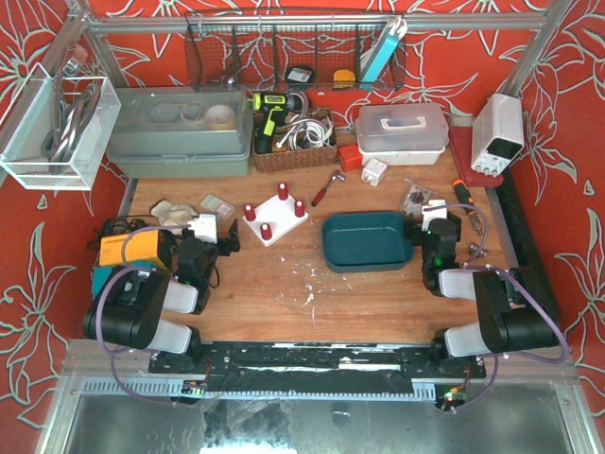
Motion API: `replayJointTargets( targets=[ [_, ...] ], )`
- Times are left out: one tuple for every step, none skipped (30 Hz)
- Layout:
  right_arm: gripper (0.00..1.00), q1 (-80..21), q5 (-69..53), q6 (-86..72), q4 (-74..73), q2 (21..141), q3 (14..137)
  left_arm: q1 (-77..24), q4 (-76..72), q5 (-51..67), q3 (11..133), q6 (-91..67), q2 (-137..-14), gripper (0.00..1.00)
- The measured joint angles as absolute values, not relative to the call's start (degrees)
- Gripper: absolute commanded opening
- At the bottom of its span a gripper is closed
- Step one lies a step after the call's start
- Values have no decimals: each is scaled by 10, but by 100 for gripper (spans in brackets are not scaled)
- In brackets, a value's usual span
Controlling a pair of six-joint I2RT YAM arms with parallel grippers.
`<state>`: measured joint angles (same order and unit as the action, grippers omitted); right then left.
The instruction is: Install the large spring
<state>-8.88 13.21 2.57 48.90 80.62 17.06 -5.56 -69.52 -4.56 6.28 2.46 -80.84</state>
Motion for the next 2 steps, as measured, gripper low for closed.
replayJointTargets(
  targets=[
    [99,-89,132,26,489,806,171,-56,-695,-46,63,25,-808,100],
    [99,-89,132,25,489,806,171,-56,-695,-46,63,25,-808,100]
  ],
)
